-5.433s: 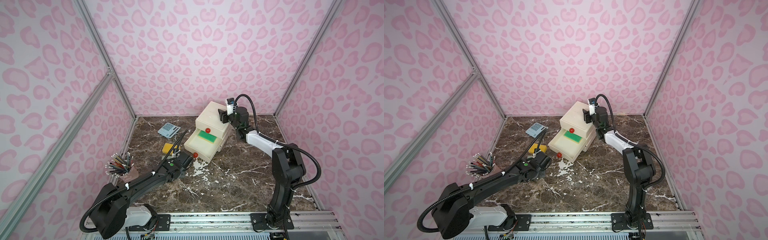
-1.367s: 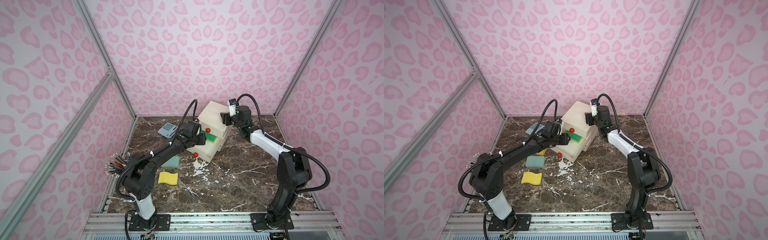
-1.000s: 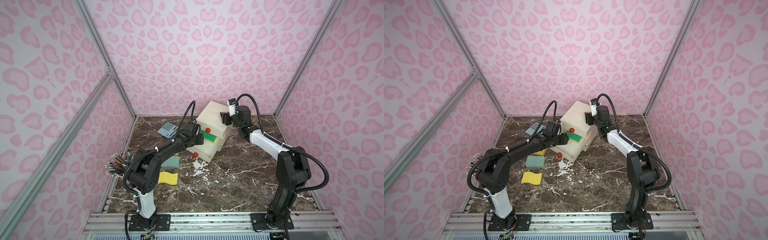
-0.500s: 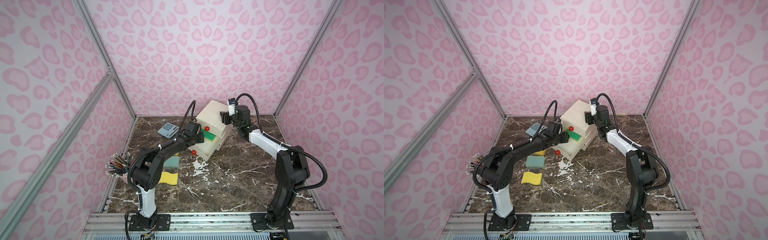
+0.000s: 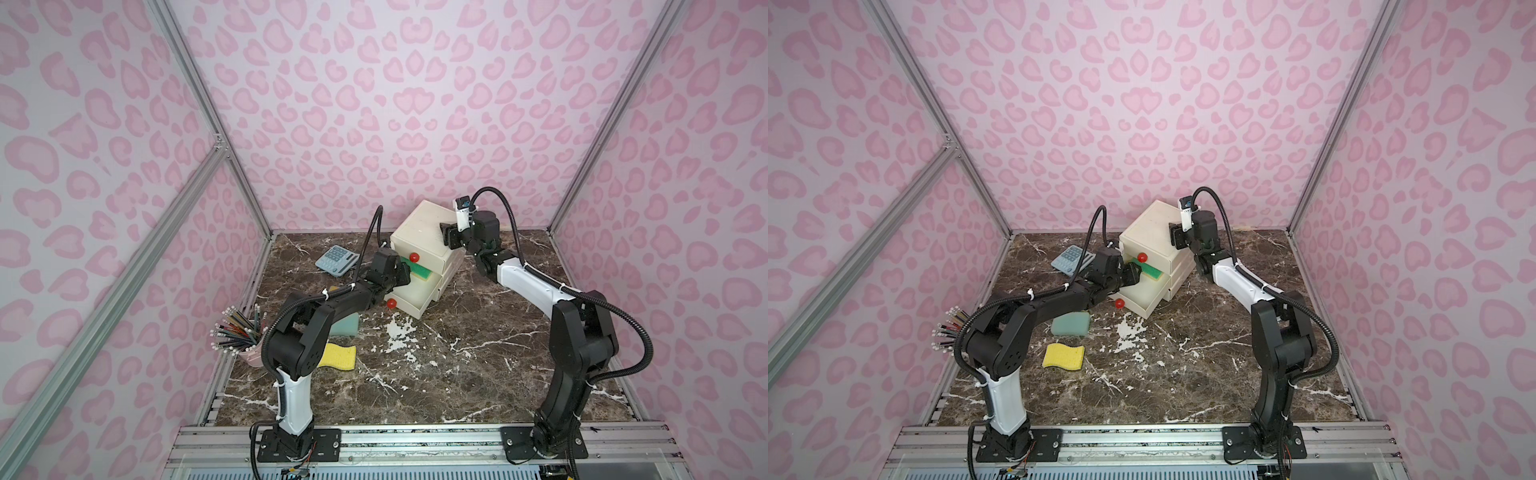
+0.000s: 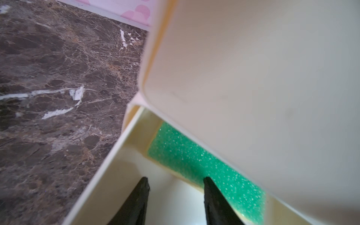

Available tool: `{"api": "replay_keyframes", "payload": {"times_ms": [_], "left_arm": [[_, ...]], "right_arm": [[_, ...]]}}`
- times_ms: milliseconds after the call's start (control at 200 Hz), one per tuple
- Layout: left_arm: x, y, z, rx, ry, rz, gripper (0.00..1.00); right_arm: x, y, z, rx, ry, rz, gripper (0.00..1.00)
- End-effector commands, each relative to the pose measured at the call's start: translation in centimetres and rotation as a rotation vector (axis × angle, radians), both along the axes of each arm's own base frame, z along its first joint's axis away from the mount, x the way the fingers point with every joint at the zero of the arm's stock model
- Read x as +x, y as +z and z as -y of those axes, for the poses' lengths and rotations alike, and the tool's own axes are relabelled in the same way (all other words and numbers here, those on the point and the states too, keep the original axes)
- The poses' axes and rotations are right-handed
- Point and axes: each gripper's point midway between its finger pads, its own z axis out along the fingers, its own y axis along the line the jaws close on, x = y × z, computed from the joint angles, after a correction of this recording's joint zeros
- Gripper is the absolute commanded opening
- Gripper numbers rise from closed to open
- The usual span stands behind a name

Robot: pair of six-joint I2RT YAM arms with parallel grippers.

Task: Take the sponge out of the drawer
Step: Pick up the sponge from the drawer.

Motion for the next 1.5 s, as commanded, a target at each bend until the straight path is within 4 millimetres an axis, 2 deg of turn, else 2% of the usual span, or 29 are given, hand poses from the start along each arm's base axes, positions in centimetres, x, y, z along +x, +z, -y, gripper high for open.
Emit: {"api": "replay_keyframes", "payload": {"times_ms": [0, 175, 395, 540, 685, 715, 895, 1130, 1320, 1500], "left_arm": [[0.9, 1.4, 0.7, -0.057, 0.001, 0.056, 0.49], [1.2, 1.8, 0.6, -0.078, 0.022, 0.071, 0.49], [1.9, 0.9, 0.2, -0.062, 0.072, 0.045, 0.49], [2.2, 0.0, 0.1, -0.042, 0.091, 0.019, 0.46], [2.2, -0.4, 0.2, -0.048, 0.089, 0.019, 0.36], [2.3, -0.3, 0.3, -0.053, 0.085, 0.022, 0.29], [2.5, -0.2, 1.0, -0.09, 0.067, 0.029, 0.2], [2.2, 0.7, 1.3, -0.106, 0.049, 0.043, 0.02], [1.4, 2.0, 0.9, -0.121, 0.05, 0.052, 0.02], [0.1, 2.9, -1.0, -0.077, 0.11, 0.011, 0.02]], "right_arm": [[-0.4, -2.8, 0.3, -0.033, -0.005, -0.085, 0.69], [-0.4, -3.1, 0.2, -0.033, 0.0, -0.09, 0.69], [-0.5, -3.3, 0.1, -0.033, 0.004, -0.094, 0.69], [-0.6, -3.4, 0.2, -0.035, 0.001, -0.095, 0.69], [-0.6, -3.6, 0.2, -0.036, 0.0, -0.097, 0.69], [-0.6, -3.7, 0.2, -0.036, 0.001, -0.099, 0.69], [-0.7, -3.9, 0.3, -0.036, -0.002, -0.105, 0.69], [-0.8, -4.0, 0.4, -0.039, -0.006, -0.108, 0.69], [-0.8, -4.1, 0.4, -0.034, -0.006, -0.109, 0.69], [-0.7, -4.1, 0.3, -0.027, -0.004, -0.108, 0.69]]}}
